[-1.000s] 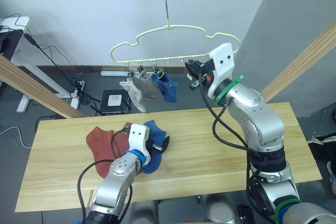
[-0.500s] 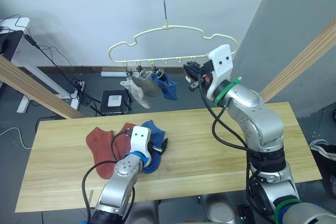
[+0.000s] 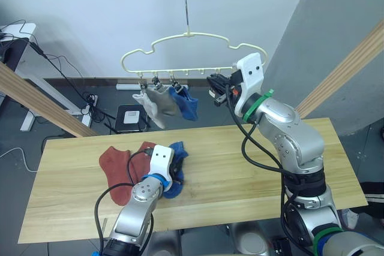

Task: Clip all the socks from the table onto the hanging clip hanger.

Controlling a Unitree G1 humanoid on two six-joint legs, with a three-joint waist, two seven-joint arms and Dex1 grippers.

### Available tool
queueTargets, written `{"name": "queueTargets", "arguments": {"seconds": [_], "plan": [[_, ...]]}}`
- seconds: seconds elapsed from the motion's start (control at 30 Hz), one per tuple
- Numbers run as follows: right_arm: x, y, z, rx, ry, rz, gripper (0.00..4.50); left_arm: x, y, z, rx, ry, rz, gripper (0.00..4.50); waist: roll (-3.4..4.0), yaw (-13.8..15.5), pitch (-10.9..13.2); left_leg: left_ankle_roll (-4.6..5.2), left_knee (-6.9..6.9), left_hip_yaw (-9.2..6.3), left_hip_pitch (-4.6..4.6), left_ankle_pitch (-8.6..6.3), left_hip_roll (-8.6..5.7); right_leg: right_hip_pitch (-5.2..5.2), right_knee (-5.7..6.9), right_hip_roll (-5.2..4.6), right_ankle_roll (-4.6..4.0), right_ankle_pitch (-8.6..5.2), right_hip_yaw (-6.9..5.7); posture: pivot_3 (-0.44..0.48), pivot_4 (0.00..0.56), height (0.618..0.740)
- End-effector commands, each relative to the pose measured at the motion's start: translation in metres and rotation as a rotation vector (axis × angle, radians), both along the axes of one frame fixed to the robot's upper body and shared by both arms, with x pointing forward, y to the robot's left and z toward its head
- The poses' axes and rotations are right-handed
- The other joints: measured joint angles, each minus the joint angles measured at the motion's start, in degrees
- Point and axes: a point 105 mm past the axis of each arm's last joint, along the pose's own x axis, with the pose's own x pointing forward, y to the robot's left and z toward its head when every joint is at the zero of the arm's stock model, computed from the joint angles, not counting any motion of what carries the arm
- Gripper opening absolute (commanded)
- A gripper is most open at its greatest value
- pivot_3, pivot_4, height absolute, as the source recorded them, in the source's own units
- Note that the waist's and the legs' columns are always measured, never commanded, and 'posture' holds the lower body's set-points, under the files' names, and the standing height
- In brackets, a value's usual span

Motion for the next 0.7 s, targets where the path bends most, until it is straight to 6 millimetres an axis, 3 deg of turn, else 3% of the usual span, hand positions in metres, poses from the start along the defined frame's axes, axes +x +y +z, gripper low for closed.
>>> {"name": "queueTargets", "arguments": {"seconds": [0.03,0.2,0.43,0.7], "plan": [[-0.008,0.000,0.015,0.032,-0.059,0.017,0.05,-0.005,-0.017,0.019,-0.075,-0.103,-0.131,0.17,0.00,0.0,0.0,0.00,0.00,0.00,0.00,0.00,0.00,0.00,0.00,0.00,0.00,0.00,0.00,-0.261,0.268,0.740],[-0.008,-0.002,0.016,0.028,-0.061,0.013,0.05,-0.006,-0.030,0.051,-0.123,-0.279,-0.300,0.00,0.00,0.0,0.0,0.00,0.00,0.01,-0.01,0.00,0.02,-0.01,-0.02,-0.01,-0.01,0.00,0.01,-0.261,0.268,0.740],[-0.009,-0.004,0.016,0.042,-0.047,0.016,0.05,0.001,-0.045,0.090,-0.192,-0.485,-0.364,0.00,0.00,0.0,0.0,0.00,0.00,-0.01,-0.03,0.00,0.01,0.00,-0.02,-0.01,-0.01,0.00,-0.02,-0.265,0.272,0.740],[-0.011,-0.003,0.016,0.073,-0.012,0.029,0.05,0.006,-0.059,0.119,-0.208,-0.638,-0.368,0.00,0.00,-0.7,0.0,0.01,0.00,0.01,-0.03,0.00,0.00,0.00,-0.03,0.00,0.00,0.01,-0.01,-0.274,0.272,0.740]]}}
